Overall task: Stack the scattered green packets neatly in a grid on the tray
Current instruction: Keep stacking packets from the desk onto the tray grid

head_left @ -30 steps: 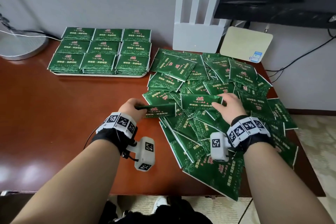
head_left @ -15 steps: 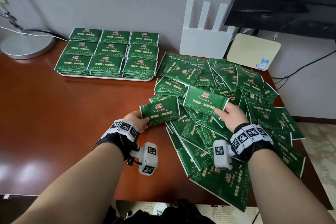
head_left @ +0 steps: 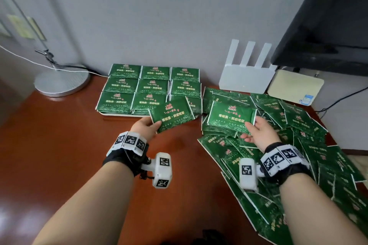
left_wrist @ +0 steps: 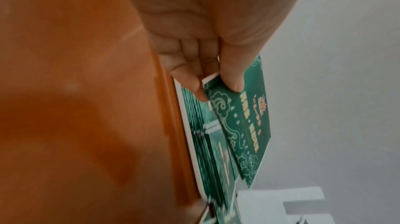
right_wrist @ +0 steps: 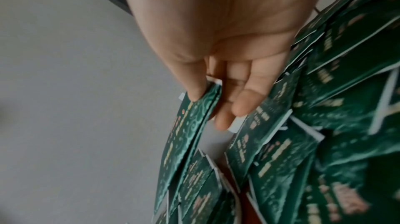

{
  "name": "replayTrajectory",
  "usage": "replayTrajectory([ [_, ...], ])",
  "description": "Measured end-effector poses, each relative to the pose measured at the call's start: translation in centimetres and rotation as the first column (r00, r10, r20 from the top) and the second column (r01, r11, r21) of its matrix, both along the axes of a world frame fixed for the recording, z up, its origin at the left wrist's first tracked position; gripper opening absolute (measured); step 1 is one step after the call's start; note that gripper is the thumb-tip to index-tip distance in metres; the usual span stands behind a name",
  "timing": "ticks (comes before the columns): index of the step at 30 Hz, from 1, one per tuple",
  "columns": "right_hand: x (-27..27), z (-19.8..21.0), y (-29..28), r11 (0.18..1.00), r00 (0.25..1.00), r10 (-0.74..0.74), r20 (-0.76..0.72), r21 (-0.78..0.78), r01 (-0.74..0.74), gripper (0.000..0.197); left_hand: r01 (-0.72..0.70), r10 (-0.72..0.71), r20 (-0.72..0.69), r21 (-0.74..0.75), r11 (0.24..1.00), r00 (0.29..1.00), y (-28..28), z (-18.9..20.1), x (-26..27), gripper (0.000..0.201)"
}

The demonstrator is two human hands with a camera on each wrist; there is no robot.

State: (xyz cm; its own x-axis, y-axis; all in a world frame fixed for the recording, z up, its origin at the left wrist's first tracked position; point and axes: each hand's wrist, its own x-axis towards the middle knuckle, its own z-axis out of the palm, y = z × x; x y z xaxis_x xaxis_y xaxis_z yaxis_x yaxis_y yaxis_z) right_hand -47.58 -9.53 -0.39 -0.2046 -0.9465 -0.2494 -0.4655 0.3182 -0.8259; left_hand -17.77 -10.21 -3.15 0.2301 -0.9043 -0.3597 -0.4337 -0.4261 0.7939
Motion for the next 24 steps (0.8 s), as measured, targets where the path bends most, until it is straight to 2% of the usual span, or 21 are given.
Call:
replayTrajectory([
  [3, 4.4, 1.3, -1.3, 1.0, 0.999, 0.014, -0.042, -0.023, -0.015, 0.017, -0.008, 0.007, -0.03, -0.015, 1.0, 1.0, -1.5, 0.5, 5.2, 0.026],
  [12, 14.6, 2.7, -7.0, 0.994, 0.983, 0.094, -0.16, -0.032, -0.1, 0.025, -0.007, 0.009, 0.066, -0.028, 1.0, 0.998, -6.7, 1.6, 18.5, 0.021],
  [16, 18.1, 2.3, -10.2, 0.991, 0.971, 0.134, -0.199, 0.006, -0.136, 0.026, -0.001, 0.0, 0.105, 0.012, 1.0, 0.994, -9.0, 1.1, 21.7, 0.017],
  [19, 20.7, 2.0, -12.9, 0.987, 0.956, 0.163, -0.245, 0.029, -0.161, 0.027, 0.055, -0.062, 0.107, 0.066, 0.996, 0.992, -10.2, 0.4, 22.9, 0.014],
  [21, 22.7, 1.7, -14.7, 0.983, 0.944, 0.181, -0.277, 0.046, -0.175, 0.026, 0.091, -0.101, 0.079, 0.123, 0.988, 0.992, -10.8, -0.2, 23.2, 0.012],
  [24, 25.7, 1.3, -17.0, 0.975, 0.934, 0.221, -0.279, 0.069, -0.21, 0.026, 0.075, -0.075, -0.006, 0.173, 0.982, 0.997, -11.4, -1.0, 23.4, 0.007],
])
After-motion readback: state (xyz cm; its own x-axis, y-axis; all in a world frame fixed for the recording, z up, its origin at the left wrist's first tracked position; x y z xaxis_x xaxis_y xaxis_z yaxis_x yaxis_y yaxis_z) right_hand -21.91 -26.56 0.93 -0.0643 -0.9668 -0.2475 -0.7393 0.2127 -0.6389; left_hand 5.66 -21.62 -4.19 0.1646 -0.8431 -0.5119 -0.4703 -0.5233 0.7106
